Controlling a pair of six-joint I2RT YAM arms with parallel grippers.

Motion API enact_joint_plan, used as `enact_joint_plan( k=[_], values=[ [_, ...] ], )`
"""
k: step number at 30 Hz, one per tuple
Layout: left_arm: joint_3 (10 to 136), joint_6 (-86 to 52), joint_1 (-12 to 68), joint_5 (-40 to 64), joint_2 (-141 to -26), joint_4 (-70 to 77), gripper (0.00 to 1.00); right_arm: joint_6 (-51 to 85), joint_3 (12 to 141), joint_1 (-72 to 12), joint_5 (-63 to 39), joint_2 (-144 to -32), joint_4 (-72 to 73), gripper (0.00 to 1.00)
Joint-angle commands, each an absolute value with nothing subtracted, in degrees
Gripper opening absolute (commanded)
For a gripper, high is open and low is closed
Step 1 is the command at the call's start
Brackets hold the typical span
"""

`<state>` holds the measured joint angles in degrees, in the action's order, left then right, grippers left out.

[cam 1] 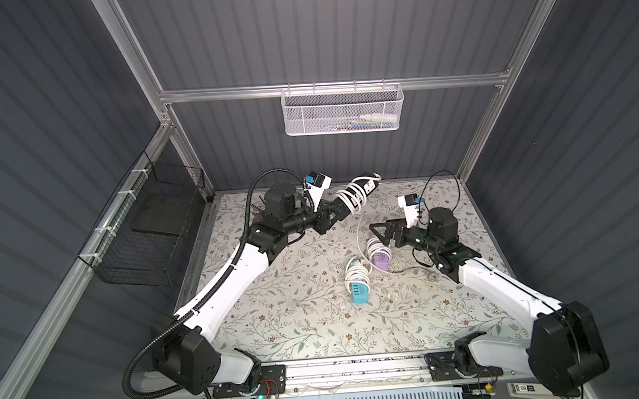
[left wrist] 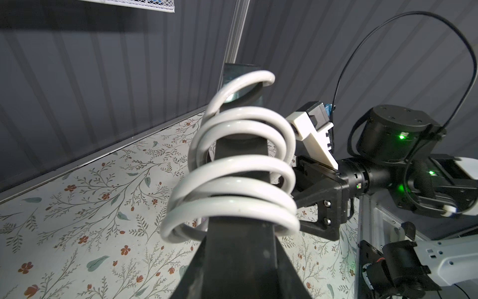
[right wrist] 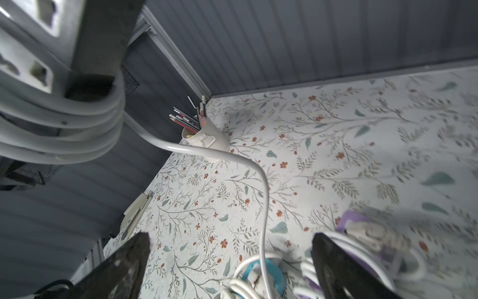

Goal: Unwrap the cord wrapped around the power strip
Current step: Unwrap the power cord from the power strip.

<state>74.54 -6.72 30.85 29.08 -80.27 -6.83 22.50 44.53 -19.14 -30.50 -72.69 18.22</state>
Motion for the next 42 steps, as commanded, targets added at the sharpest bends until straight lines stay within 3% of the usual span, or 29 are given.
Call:
enact_joint_plan(
  k=[1, 19, 21, 31, 33, 35, 39, 42],
  values=[
    [77.3, -7.5, 31.2, 31.8, -79.4, -4.4, 0.0, 17.0, 47.6, -20.3, -33.9, -75.9, 26.6, 0.99],
    [78.0, -9.0, 31.2, 34.9, -78.4, -3.8, 0.0, 18.1, 51.4, -21.5, -40.3, -89.3, 42.7, 0.97],
    [78.0, -8.7, 31.2, 34.4, -78.4, -4.0, 0.0, 19.2, 51.5, -21.5, -41.2, -90.2, 43.4, 0.92],
    [77.7, -7.6, 31.0, 31.7, -78.6, -4.5, 0.0, 22.1, 48.6, -21.5, -42.1, -88.0, 44.1, 0.26],
    [77.8, -7.5, 30.9, 31.4, -78.5, -4.5, 0.0, 22.0, 48.4, -21.5, -42.4, -87.6, 43.3, 0.19],
    [77.9, -7.5, 30.8, 31.6, -78.6, -4.4, 0.0, 21.9, 48.3, -21.5, -42.8, -87.6, 42.9, 0.27],
    [78.8, -8.5, 30.8, 32.8, -79.1, -4.4, 0.0, 20.9, 48.9, -21.5, -42.4, -88.9, 42.5, 0.71],
    [80.1, -9.2, 30.8, 33.5, -79.4, -5.0, 0.0, 20.4, 50.4, -21.5, -42.8, -91.3, 43.0, 0.81]
  ],
)
